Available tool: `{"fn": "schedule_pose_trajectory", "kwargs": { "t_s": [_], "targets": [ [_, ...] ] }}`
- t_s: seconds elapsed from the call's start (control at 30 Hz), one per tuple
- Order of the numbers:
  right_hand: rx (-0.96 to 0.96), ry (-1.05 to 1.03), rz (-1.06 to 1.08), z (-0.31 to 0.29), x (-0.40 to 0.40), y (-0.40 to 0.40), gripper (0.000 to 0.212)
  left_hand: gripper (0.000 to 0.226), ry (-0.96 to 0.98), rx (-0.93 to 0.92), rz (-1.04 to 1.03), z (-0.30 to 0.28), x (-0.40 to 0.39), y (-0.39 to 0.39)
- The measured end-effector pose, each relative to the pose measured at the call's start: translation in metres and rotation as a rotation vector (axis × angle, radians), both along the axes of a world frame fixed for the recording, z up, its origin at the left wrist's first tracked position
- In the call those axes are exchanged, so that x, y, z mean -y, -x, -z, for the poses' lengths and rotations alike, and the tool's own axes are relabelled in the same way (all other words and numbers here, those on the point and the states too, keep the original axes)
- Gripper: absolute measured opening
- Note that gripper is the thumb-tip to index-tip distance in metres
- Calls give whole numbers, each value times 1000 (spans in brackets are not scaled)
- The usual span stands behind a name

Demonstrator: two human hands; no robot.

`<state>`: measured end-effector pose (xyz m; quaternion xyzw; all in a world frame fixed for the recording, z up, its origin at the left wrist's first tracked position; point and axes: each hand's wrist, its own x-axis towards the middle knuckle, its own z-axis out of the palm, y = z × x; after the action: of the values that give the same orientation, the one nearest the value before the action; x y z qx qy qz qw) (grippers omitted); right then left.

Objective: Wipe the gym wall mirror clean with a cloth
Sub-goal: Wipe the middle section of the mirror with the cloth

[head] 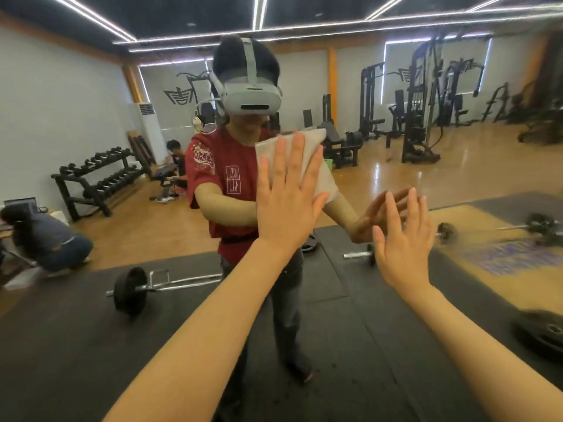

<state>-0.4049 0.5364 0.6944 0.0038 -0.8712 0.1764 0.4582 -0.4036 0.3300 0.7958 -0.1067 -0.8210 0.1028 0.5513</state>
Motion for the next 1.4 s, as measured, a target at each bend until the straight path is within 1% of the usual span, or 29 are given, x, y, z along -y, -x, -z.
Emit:
{"fn": "schedule_pose_trajectory", "kwargs": {
  "t_s": [0.07,0.17,0.23,0.3,0.37,0.43,0.47,0.57,0.63,0.7,0.77,0.8,0.87,0.93,1.0,1.1,1.13,1.2,1.27,1.4],
  "targets": [
    [-6,-8,-5,2,-2,3,61,84,32,0,-7,0,-17,2],
    [-10,-6,-4,4,-4,4,61,82,73,28,17,1,-5,1],
    [-25,-14,0,5,-5,6,61,82,4,49,-1,9,18,-4],
    [-44,-28,6,7,-8,8,60,84,-89,46,-61,20,35,-8],
    [-75,-51,12,7,-10,10,59,84,-135,36,-110,29,38,-9],
    [-94,-61,15,8,-11,12,59,84,-161,42,-103,25,26,-7],
    [-104,-57,13,8,-11,11,59,84,-141,52,-80,19,13,-4],
    [-137,-75,-3,9,-15,9,57,83,52,60,-11,-2,-39,6],
    [-143,-109,-19,8,-21,7,56,80,148,51,22,-13,-67,12],
    [-131,-138,-32,8,-30,6,56,77,187,50,31,-17,-79,13],
    [-119,-146,-42,7,-39,6,56,78,221,49,23,-18,-73,12],
    [-109,-144,-40,7,-42,7,56,79,229,49,21,-18,-65,11],
    [-88,-146,-32,6,-45,8,56,80,168,61,24,-10,-41,8],
    [-79,-147,-33,6,-44,9,56,78,79,40,5,9,-10,3],
    [-71,-146,-36,7,-43,10,57,79,35,14,-45,33,16,-2],
    [-76,-140,-36,8,-42,12,57,80,-35,19,-64,45,5,-1],
    [-82,-136,-39,8,-42,12,56,79,-22,31,-34,45,-9,2],
    [-94,-138,-47,8,-43,12,55,76,81,48,23,46,-40,7],
    [-95,-158,-58,7,-48,11,54,76,134,65,48,48,-57,10],
    [-76,-183,-64,5,-51,8,55,78,185,77,39,55,-41,7]
  ]
}}
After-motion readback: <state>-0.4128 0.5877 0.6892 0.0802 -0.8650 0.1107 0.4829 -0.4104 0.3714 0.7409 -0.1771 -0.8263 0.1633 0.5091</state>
